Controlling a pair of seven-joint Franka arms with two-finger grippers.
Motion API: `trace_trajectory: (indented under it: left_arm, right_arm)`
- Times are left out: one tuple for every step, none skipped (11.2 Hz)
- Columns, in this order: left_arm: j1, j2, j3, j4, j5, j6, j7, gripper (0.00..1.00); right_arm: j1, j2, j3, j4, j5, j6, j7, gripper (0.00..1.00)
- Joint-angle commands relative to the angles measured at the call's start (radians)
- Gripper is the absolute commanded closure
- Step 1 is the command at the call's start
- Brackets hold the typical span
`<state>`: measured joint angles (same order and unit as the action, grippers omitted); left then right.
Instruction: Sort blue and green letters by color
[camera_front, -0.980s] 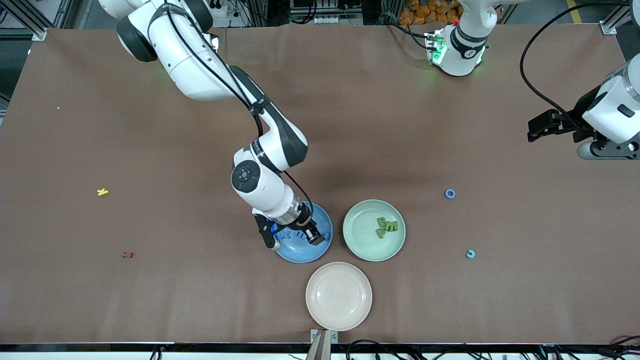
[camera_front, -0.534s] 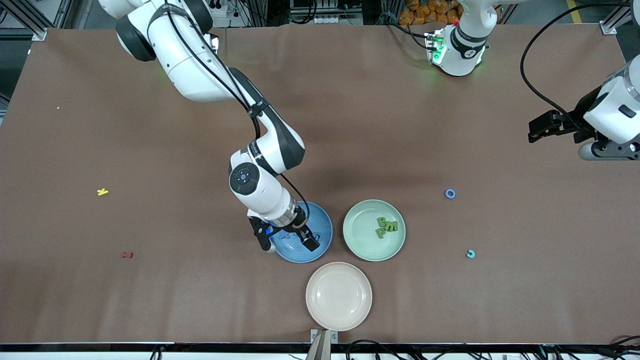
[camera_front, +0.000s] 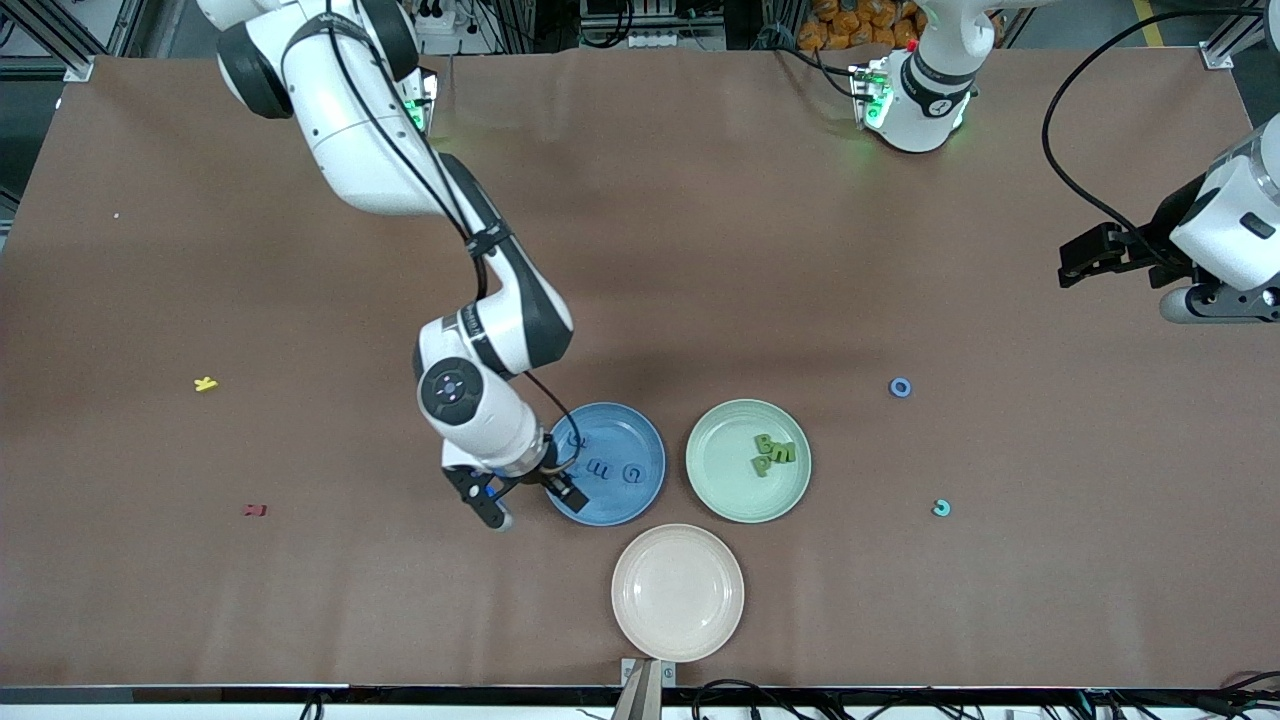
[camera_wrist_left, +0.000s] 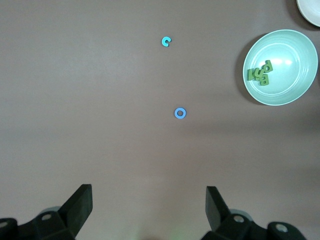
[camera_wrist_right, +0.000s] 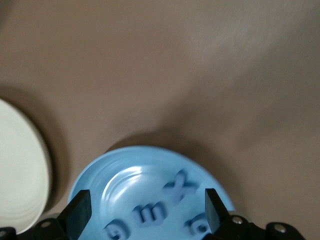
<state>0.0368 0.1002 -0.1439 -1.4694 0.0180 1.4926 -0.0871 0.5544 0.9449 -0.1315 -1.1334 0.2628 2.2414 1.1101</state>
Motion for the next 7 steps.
trace_trajectory:
  left_arm:
    - [0.005,-0.004,0.0,-0.008,-0.02,0.012,-0.005,0.0]
    - [0.006,-0.004,0.0,-0.008,-0.02,0.012,-0.005,0.0]
    - [0.005,-0.004,0.0,-0.008,-0.02,0.012,-0.005,0.0]
    - [0.005,-0.004,0.0,-0.008,-0.02,0.012,-0.005,0.0]
    - [0.006,-0.004,0.0,-0.008,-0.02,0.012,-0.005,0.0]
    - [0.006,-0.004,-0.002,-0.008,-0.02,0.012,-0.005,0.0]
    - [0.006,-0.001,0.0,-0.008,-0.02,0.012,-0.005,0.0]
  right_arm:
    - [-0.065,-0.052,0.01,-0.032,-0.013,-0.077,-0.151,0.0]
    - [-0.092,-0.073,0.019,-0.064,-0.013,-0.085,-0.215,0.0]
    - [-0.126,-0.105,0.024,-0.119,-0.014,-0.085,-0.308,0.0]
    - [-0.192,-0.153,0.048,-0.184,-0.019,-0.086,-0.419,0.0]
    - [-0.268,-0.213,0.078,-0.263,-0.03,-0.085,-0.558,0.0]
    - [-0.318,-0.268,0.084,-0.331,-0.046,-0.085,-0.663,0.0]
    - [-0.349,-0.319,0.084,-0.4,-0.074,-0.08,-0.743,0.0]
